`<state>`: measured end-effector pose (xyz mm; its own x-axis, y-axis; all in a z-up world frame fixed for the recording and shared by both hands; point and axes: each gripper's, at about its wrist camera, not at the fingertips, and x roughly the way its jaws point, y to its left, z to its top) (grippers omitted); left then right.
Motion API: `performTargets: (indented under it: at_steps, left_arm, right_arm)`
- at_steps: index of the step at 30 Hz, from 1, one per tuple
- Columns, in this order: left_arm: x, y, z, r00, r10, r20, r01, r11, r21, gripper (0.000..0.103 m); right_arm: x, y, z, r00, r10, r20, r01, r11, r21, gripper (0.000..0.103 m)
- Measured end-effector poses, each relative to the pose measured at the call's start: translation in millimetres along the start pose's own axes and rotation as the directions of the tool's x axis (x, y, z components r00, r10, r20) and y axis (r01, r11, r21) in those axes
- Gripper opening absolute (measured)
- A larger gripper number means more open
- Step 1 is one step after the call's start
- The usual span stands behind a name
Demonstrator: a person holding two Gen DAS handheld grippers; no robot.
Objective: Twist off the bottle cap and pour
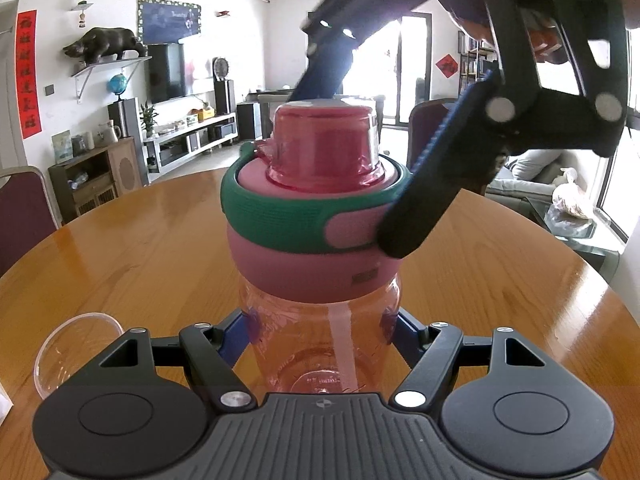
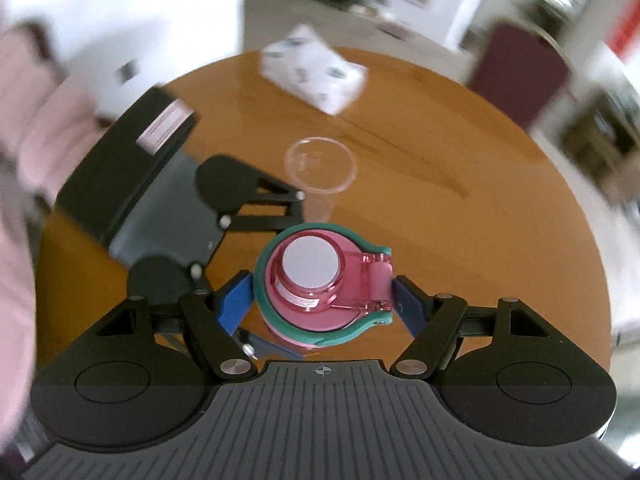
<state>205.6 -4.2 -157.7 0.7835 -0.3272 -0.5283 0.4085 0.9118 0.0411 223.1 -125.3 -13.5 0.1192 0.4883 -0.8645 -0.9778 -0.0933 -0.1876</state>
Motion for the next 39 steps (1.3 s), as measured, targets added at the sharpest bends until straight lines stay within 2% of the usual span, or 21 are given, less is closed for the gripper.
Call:
performTargets:
  at_steps: [2,4,6,8,9,12,14,15,18,20,25,28,30,33,36,39]
  left_arm:
    - [-1.9,1.3,0.5,1.000,-0.001,-0.001,0.001,1.000,0.001,0.071]
    - [-3.7,2.8,1.3,1.000,-0.003,-0.002,0.003,1.000,0.000,0.071]
    - [-2.6,5.0,3.4,1.000,-0.003,-0.003,0.003,1.000,-0.002,0.071]
    - [-2.9,5.9,3.7,1.000,-0.001,-0.001,0.001,1.000,-0.004,0.071]
    - [-3.1,5.8,3.6,1.000,0.000,0.000,0.000,1.000,-0.005,0.071]
    - [-3.5,5.0,3.6,1.000,0.002,0.002,-0.002,1.000,-0.007,0.071]
    - [-3.7,4.7,3.5,1.000,0.002,0.001,-0.002,1.000,-0.006,0.071]
    - [-3.9,4.6,3.4,1.000,0.002,0.000,-0.002,1.000,-0.006,0.071]
    - [-2.0,6.9,6.8,1.000,0.002,-0.004,-0.002,1.000,-0.007,0.071]
    - [-1.4,7.8,8.2,1.000,0.004,-0.006,-0.004,1.000,-0.008,0.071]
    - [-0.7,8.5,8.5,1.000,0.005,-0.005,-0.005,1.000,-0.005,0.071]
    - [-1.9,5.2,6.3,1.000,0.007,-0.004,-0.007,1.000,-0.005,0.071]
    - [-2.3,5.5,5.9,1.000,0.005,-0.002,-0.005,1.000,-0.006,0.071]
    - [-1.8,7.1,6.0,1.000,-0.004,-0.001,0.004,1.000,-0.002,0.071]
    - [-2.0,8.0,5.4,1.000,-0.011,0.002,0.011,1.000,-0.002,0.071]
    - [-1.8,7.8,4.9,1.000,-0.026,0.002,0.026,1.000,0.005,0.071]
  right_arm:
    - [-1.7,2.7,1.1,1.000,-0.002,-0.006,0.001,0.998,-0.059,0.075]
    - [-3.3,5.3,1.9,1.000,-0.017,-0.010,0.017,0.999,-0.041,0.076]
    - [-4.9,5.7,3.6,0.999,-0.045,-0.021,0.046,0.997,0.069,0.079]
    - [-7.6,6.1,4.5,0.997,-0.078,-0.025,0.082,0.977,0.197,0.095]
    - [-9.7,6.5,4.4,0.995,-0.099,-0.021,0.101,0.958,0.270,0.097]
    - [-15.6,11.7,-0.8,0.976,-0.213,-0.034,0.195,0.805,0.560,0.097]
    - [-18.5,16.1,-6.4,0.958,-0.283,-0.038,0.226,0.673,0.704,0.095]
    - [-17.5,18.6,-8.1,0.952,-0.303,-0.044,0.234,0.627,0.743,0.095]
    - [-10.6,24.9,-7.7,0.943,-0.324,-0.070,0.255,0.575,0.777,0.093]
    - [-7.0,23.4,-8.0,0.943,-0.318,-0.097,0.260,0.525,0.810,0.093]
    - [0.0,16.3,-4.6,0.951,-0.279,-0.132,0.252,0.455,0.854,0.089]
    - [6.8,16.3,2.5,0.953,-0.259,-0.156,0.265,0.472,0.841,0.077]
    - [15.9,18.0,9.2,0.942,-0.276,-0.191,0.313,0.517,0.797,0.073]
    - [15.4,20.7,11.9,0.943,-0.274,-0.186,0.317,0.581,0.750,0.072]
    - [11.1,18.2,8.8,0.958,-0.243,-0.152,0.279,0.665,0.693,0.072]
    - [7.1,10.7,2.4,0.983,-0.162,-0.082,0.180,0.816,0.550,0.072]
